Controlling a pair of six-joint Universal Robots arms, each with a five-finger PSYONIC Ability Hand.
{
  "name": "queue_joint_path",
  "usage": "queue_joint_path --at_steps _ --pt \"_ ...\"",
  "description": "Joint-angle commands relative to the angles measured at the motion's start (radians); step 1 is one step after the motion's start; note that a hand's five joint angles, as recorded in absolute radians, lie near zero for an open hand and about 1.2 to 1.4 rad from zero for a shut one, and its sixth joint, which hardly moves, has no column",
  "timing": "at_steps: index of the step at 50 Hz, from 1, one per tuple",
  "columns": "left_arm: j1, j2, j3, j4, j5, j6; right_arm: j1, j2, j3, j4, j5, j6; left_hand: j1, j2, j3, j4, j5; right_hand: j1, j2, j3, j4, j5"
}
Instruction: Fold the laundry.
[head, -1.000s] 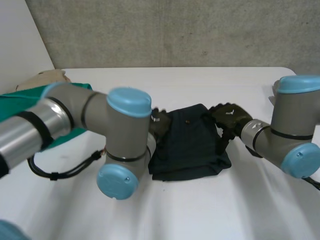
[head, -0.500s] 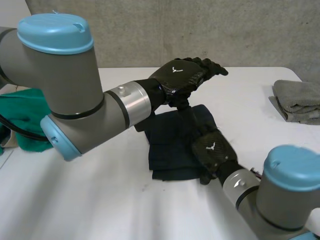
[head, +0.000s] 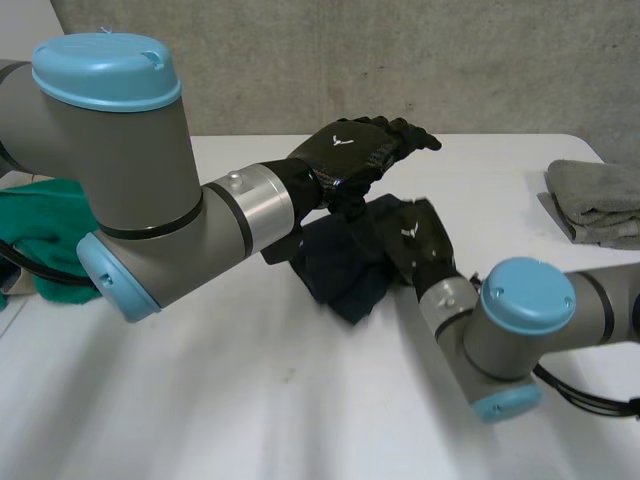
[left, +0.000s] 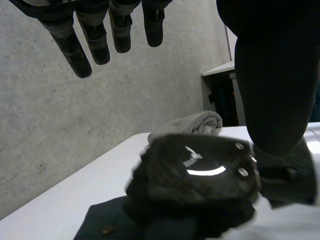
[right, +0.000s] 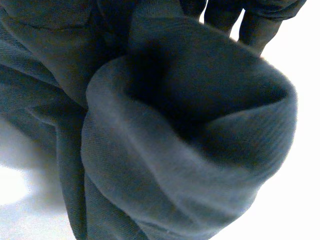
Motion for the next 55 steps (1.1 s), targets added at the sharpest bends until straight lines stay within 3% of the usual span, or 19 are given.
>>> queue_joint_path --at_steps 1,11,19,28,36,37,39,50,55 --pt "0.002 0.028 0.002 0.008 -0.001 0.000 -0.090 -0.032 -0.149 -0.003 -0.018 0.038 0.017 0.001 -0.009 0.003 -0.022 0.337 0.223 0.237 0.201 0.340" --pt "0.036 0.101 -0.002 0.076 -0.041 -0.009 -0.355 -0.046 -0.411 -0.006 -0.105 0.206 0.020 0.004 -0.006 0.006 -0.019 0.337 0.223 0.237 0.201 0.340" --pt "0.028 0.107 -0.018 0.077 -0.044 -0.009 -0.604 0.133 -0.630 -0.019 -0.189 0.268 0.020 0.004 -0.006 0.006 -0.019 0.337 0.223 0.237 0.201 0.340" --pt "0.024 0.101 -0.073 0.077 -0.043 -0.003 -0.802 0.426 -0.793 0.001 -0.441 0.274 0.020 0.004 -0.006 0.006 -0.019 0.337 0.223 0.237 0.201 0.340" --pt "0.021 0.097 -0.087 0.077 -0.043 -0.002 -0.902 0.499 -0.734 0.020 -0.584 0.276 0.023 0.007 -0.003 0.009 -0.016 0.337 0.223 0.237 0.201 0.340" --pt "0.021 0.097 -0.087 0.077 -0.044 -0.002 -0.903 0.496 -0.721 0.023 -0.587 0.276 0.023 0.007 -0.003 0.009 -0.016 0.108 -0.006 0.008 -0.027 0.112" --pt "0.019 0.097 -0.085 0.079 -0.044 -0.003 -0.905 0.484 -0.694 0.030 -0.581 0.276 0.023 0.007 -0.003 0.009 -0.016 -0.831 -0.945 -0.931 -0.967 -0.828" --pt "-0.015 0.106 -0.087 0.077 -0.044 -0.002 -0.934 0.214 -0.614 0.262 -0.391 0.253 0.023 0.007 -0.003 0.009 -0.016 -0.885 -0.999 -0.985 -1.020 -0.881" --pt "-0.030 0.114 -0.087 0.077 -0.044 -0.003 -0.965 0.022 -0.575 0.424 -0.322 0.161 0.023 0.007 -0.003 0.009 -0.016 -0.885 -0.999 -0.985 -1.020 -0.881"
